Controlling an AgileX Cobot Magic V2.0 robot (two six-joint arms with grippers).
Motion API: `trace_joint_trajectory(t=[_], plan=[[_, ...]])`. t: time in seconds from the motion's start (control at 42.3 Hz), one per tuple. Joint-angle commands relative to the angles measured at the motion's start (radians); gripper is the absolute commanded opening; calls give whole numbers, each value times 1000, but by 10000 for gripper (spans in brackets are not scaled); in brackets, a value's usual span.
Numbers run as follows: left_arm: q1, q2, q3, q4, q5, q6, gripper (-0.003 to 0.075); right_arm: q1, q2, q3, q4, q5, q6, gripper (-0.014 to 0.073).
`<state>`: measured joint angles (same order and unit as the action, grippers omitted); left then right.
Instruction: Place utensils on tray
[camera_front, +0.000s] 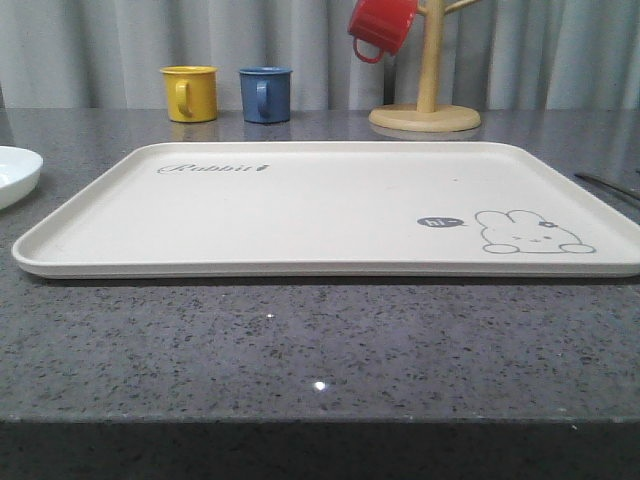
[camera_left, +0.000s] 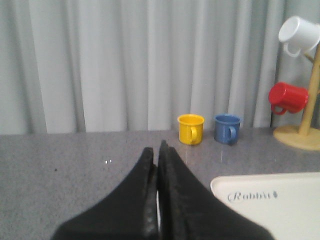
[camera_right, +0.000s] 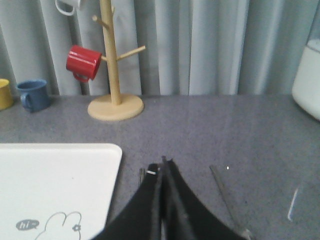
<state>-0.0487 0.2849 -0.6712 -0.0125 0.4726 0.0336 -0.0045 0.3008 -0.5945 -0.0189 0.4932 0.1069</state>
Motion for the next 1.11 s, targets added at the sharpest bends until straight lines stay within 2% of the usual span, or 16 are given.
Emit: trace_joint_trajectory(t=[0.0,0.402,0.497,0.544,0.591,0.686,0.757,0.804,0.923,1.088], plan=[[0,65,-33,0,-29,-11,-20,-4,73,-32,1,-25,-4,-67],[0,175,27,0,-20,-11,-20,-4,239,-32,0,78,-5,-67],[0,184,38,0,-20,-11,-16,-4,262,-32,0,92,-17,-43],[0,192,38,0,-15,-11,17,-4,273,-32,0,96,-26,13],[0,198,38,0,-15,-11,80,-4,284,-32,0,98,-30,113],[0,207,38,6,-15,-11,263,-4,297,-32,1,98,-30,298],[0,217,31,12,1,-11,402,-4,299,-32,1,100,-30,376],[0,240,8,27,58,-11,475,-4,299,-32,1,100,-30,385],[0,366,-106,54,280,-11,481,-4,299,-32,1,100,-30,383],[1,604,-270,112,491,-11,481,-4,299,-32,1,100,-30,383]])
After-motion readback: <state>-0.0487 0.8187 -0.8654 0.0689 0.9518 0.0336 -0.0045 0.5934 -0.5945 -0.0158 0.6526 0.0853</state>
